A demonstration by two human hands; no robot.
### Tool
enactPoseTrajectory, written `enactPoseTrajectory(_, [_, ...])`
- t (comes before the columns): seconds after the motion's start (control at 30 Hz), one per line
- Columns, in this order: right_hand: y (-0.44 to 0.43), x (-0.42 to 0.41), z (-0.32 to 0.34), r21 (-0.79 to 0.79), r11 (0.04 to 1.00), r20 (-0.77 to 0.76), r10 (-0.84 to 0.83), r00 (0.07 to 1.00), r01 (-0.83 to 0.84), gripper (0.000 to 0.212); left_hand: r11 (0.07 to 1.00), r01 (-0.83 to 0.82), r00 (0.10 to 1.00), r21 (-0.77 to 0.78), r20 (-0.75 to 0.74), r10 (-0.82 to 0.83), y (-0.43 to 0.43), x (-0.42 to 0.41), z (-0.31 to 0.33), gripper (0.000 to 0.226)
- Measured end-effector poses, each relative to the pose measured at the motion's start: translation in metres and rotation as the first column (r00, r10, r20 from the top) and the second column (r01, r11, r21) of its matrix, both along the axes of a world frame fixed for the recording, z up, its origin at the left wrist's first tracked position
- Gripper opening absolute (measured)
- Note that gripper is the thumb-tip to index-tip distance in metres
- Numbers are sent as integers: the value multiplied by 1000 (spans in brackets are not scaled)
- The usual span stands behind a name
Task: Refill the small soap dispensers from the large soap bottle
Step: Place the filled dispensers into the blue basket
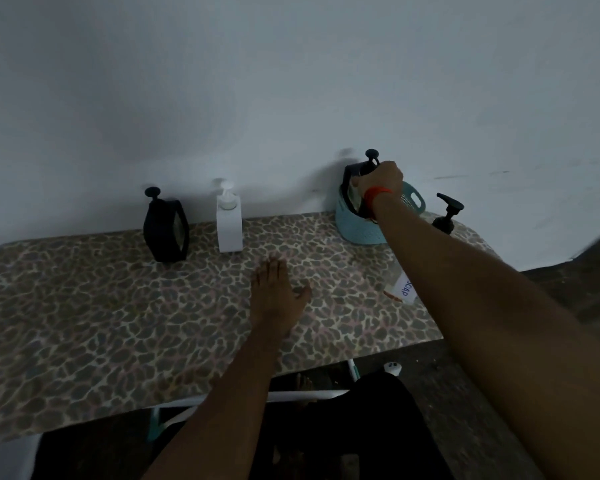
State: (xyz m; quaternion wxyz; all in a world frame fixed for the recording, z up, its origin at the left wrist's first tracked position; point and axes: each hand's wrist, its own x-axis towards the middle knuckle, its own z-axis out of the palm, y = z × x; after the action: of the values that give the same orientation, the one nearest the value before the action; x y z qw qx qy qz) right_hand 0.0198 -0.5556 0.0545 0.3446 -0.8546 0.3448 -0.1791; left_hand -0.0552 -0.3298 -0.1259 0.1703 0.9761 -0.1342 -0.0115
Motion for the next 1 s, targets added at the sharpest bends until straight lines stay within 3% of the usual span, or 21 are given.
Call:
enactPoseTrajectory(0.2, [8,4,-31,7,999,-67,-33,997,33,46,1000,3,1000,6,28,-3,0,-1,1,94])
enactPoseTrajectory(0.43, [10,2,-58,-100,991,-71,-92,993,84,46,1000,8,1000,-17,26,-8,1,-5,9,92])
enactPoseTrajectory(0.67, [18,-13,-63,-104,990,69,-92,993,99,94,1000,-4,1000,-30,1,4,0,-5,6,93])
enactPoseTrajectory(0.83, [74,-48,-59,-296,955,322,132,938,-32,76,999,-3,1000,-37,-31,1,0,-7,11,93])
enactPoseTrajectory(0.93, [111,-52,-61,-307,918,210,323,923,-252,79,999,6,999,-40,-49,-8,8,-7,17,90])
enactPoseTrajectory(1.0, [133,-45,-58,-233,885,115,436,893,-402,85,1000,-28,999,-5,-24,28,23,-11,18,90])
